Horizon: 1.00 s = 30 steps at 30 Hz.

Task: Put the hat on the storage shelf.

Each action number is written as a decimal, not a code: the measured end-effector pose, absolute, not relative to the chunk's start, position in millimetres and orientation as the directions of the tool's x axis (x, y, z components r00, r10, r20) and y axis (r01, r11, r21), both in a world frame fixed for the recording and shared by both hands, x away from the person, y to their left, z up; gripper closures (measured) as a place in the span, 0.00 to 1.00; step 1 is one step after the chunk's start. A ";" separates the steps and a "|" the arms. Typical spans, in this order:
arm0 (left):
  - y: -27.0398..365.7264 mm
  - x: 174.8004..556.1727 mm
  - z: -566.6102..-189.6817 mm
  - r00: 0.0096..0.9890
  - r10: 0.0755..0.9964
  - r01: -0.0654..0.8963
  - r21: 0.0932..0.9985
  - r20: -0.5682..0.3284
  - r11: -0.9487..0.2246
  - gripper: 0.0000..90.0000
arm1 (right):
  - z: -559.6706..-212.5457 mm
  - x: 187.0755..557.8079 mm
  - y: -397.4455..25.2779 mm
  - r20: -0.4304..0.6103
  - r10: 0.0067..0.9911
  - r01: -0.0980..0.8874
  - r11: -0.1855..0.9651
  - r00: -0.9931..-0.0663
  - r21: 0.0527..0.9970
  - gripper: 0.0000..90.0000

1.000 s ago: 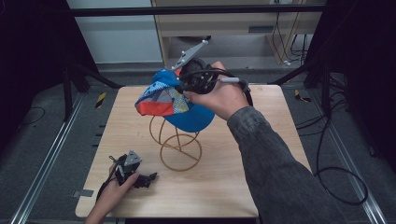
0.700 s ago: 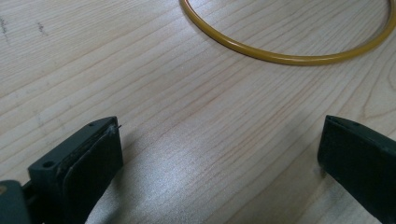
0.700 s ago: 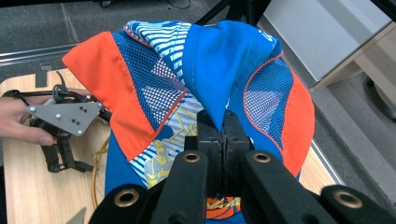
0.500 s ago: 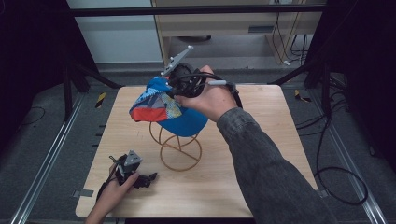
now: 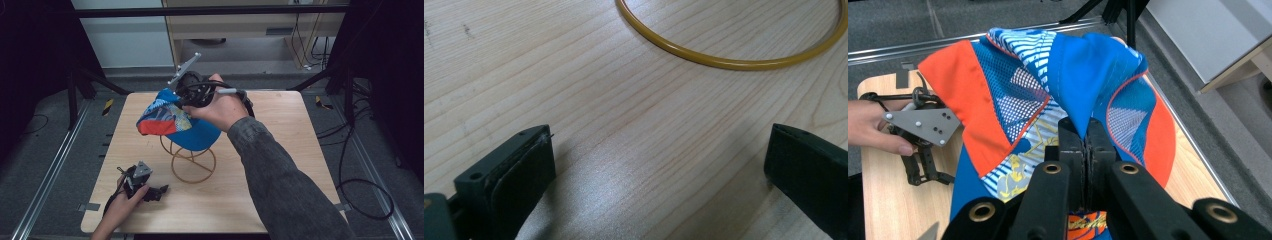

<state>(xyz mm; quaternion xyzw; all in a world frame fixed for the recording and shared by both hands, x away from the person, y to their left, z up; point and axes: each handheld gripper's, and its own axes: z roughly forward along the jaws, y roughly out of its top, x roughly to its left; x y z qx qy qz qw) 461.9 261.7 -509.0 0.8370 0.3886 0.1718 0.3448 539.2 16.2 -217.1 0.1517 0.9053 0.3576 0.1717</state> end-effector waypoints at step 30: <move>261.3 462.1 -509.0 0.640 0.768 0.531 0.710 0.022 -0.463 0.00 | -231.2 540.4 22.8 -0.171 0.379 0.166 0.708 -0.910 0.686 0.91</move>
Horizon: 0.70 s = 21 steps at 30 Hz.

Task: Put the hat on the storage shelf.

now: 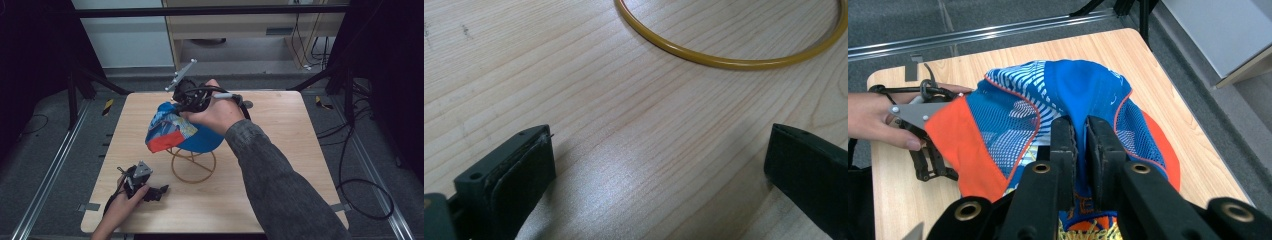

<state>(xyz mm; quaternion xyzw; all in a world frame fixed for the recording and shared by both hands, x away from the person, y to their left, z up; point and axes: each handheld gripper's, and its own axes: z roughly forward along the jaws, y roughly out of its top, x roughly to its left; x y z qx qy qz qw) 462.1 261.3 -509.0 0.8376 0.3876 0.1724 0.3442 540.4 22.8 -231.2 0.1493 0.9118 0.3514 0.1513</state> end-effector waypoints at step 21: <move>261.4 462.1 -508.9 0.640 0.768 0.531 0.710 0.023 -0.463 0.00 | -229.2 536.4 16.7 -0.147 0.401 0.191 0.688 -0.904 0.700 0.63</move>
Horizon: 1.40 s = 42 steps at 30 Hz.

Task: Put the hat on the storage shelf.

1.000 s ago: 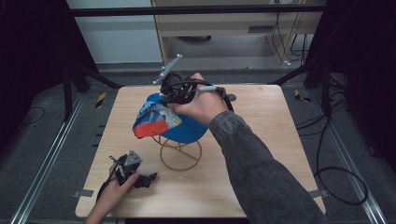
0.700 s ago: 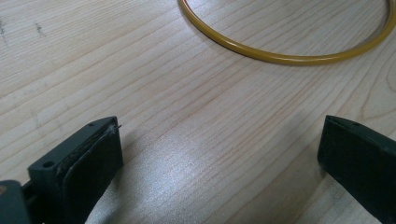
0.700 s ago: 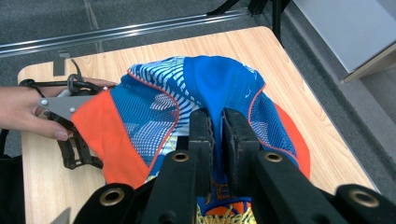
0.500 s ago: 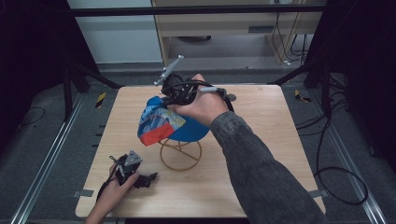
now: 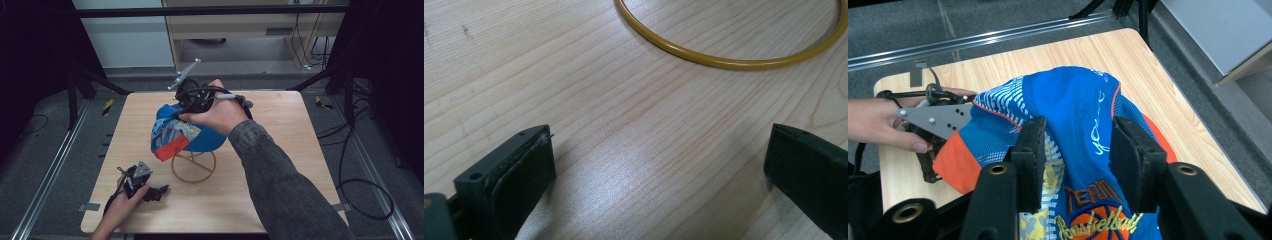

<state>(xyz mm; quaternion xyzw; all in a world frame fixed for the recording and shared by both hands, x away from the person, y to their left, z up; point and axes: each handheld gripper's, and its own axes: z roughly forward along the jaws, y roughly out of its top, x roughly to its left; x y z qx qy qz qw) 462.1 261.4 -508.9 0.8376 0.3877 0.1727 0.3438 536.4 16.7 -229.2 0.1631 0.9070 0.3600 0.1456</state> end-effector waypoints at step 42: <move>261.4 462.1 -508.9 0.639 0.769 0.532 0.709 0.022 -0.462 0.00 | -234.7 521.9 -6.5 -0.116 0.460 0.240 0.644 -0.880 0.726 0.19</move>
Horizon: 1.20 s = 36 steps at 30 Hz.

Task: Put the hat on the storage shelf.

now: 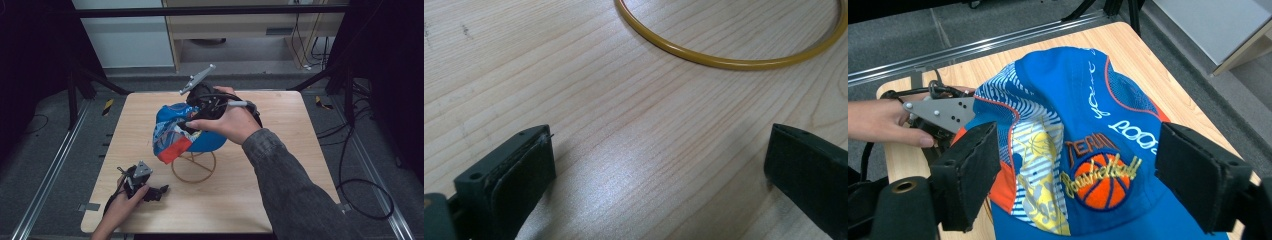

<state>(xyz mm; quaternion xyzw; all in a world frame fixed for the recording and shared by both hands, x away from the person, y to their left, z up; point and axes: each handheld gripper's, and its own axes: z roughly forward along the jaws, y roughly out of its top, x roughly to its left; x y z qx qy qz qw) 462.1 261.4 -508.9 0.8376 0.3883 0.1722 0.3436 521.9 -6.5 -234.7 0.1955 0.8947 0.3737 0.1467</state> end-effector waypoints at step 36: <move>261.5 462.1 -508.9 0.640 0.768 0.531 0.709 0.023 -0.464 0.00 | -240.8 510.1 -68.6 -0.109 0.541 0.274 0.578 -0.834 0.768 0.08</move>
